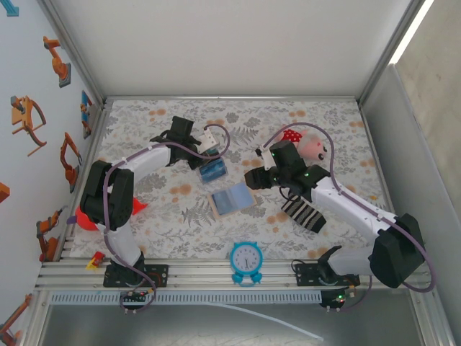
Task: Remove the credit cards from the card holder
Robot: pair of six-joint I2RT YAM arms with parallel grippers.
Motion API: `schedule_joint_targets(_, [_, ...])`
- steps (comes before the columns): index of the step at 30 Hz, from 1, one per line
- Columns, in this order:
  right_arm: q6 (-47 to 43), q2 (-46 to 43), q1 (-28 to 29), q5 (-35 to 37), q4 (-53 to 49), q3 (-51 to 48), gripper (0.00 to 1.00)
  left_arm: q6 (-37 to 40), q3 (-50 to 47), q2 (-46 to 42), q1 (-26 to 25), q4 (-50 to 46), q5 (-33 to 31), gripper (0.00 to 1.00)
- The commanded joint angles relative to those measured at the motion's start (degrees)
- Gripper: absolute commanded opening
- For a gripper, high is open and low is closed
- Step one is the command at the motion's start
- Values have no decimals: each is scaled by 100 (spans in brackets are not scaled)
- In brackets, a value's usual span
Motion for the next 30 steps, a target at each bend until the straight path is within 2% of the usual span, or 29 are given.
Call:
schedule_joint_targets(1, [95,31,62,-44,-17,197,61,126,98,-8,41,13,-59,27])
schedule_joint_targets(6, [99,45,96,3,-59,201,59,-27,63,-188,36,94,136,27])
schedule_joint_targets(12, [87,118,287,385,-166,176,56,-404,-180,-859,26,352,479,29])
schedule_joint_targets(13, [85,141,325,446,-189,175,55,-500,-271,-1017,24,434,511,39])
schedule_joint_targets(17, [101,280,569,772,-288,200,54,-893,-698,-1680,23,800,564,63])
schedule_joint_targets(19, [140,357,720,941,-319,196,53,-1156,-940,-2019,24,979,521,65])
schedule_joint_targets(21, [203,440,887,1108,-332,197,52,-1473,-1226,-2377,16,1179,428,82])
schedule_joint_targets(22, [251,487,970,1199,-335,196,51,-1661,-1387,-2583,15,1298,353,94])
schedule_joint_targets(23, [282,538,1056,1255,-332,200,50,-1859,-1565,-2763,12,1429,229,97])
schedule_joint_targets(27, [372,756,1334,1395,-352,268,44,-2663,-2214,-3492,-8,1882,-478,97])
schedule_joint_targets(30, [382,974,1538,1540,-443,402,44,-3146,-2580,-4006,-9,1894,-1108,97])
